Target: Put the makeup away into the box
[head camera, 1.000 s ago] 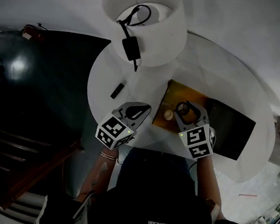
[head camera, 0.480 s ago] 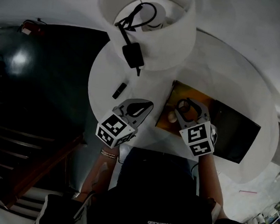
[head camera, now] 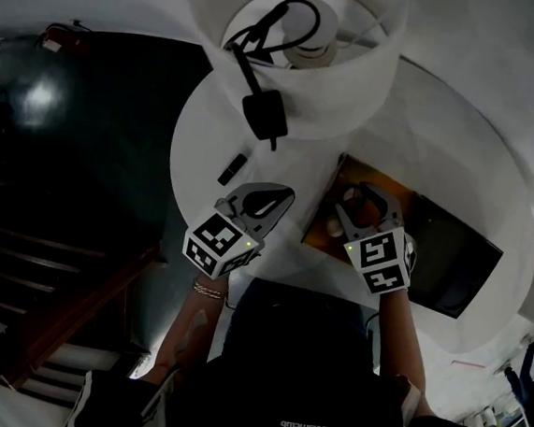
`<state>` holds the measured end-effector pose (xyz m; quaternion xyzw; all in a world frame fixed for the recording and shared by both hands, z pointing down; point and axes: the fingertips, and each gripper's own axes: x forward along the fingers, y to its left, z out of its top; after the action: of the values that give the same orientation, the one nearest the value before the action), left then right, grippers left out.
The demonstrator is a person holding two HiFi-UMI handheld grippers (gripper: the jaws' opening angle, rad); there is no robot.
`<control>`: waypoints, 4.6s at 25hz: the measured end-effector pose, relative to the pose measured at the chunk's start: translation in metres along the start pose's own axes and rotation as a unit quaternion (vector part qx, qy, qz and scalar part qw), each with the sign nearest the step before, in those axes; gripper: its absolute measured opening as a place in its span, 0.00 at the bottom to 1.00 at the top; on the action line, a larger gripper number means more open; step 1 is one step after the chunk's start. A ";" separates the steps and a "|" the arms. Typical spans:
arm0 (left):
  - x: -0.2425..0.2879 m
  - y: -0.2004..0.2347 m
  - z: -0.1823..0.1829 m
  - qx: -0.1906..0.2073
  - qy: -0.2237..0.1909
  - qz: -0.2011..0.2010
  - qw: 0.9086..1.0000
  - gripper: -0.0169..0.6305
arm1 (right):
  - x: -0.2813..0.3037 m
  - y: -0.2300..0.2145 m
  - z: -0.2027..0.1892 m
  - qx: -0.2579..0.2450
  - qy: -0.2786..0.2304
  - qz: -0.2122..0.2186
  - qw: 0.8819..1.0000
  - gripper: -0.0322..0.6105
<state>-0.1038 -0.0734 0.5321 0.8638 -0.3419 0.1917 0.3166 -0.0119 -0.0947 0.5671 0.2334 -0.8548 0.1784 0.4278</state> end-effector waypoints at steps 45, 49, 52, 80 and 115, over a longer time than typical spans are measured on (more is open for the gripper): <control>-0.008 -0.004 0.001 0.005 -0.016 0.011 1.000 0.05 | -0.016 -0.001 0.012 -0.007 -0.026 -0.011 1.000 0.41; -0.012 -0.011 0.003 0.012 -0.021 0.007 1.000 0.05 | -0.025 0.003 0.014 -0.009 -0.032 -0.019 0.999 0.41; -0.015 -0.015 0.009 0.011 -0.032 0.003 0.999 0.05 | -0.034 0.004 0.018 -0.010 -0.041 -0.026 0.999 0.41; -0.034 -0.080 0.059 0.087 -0.105 -0.054 0.989 0.05 | -0.164 0.008 0.042 -0.004 -0.182 -0.127 0.975 0.09; -0.135 -0.143 -0.012 0.073 -0.150 0.112 0.980 0.05 | -0.211 0.100 -0.016 -0.069 -0.232 -0.049 0.969 0.08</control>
<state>-0.0971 0.0789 0.4072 0.8600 -0.4648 0.1187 0.1740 0.0539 0.0484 0.3939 0.2802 -0.9284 0.0384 0.2408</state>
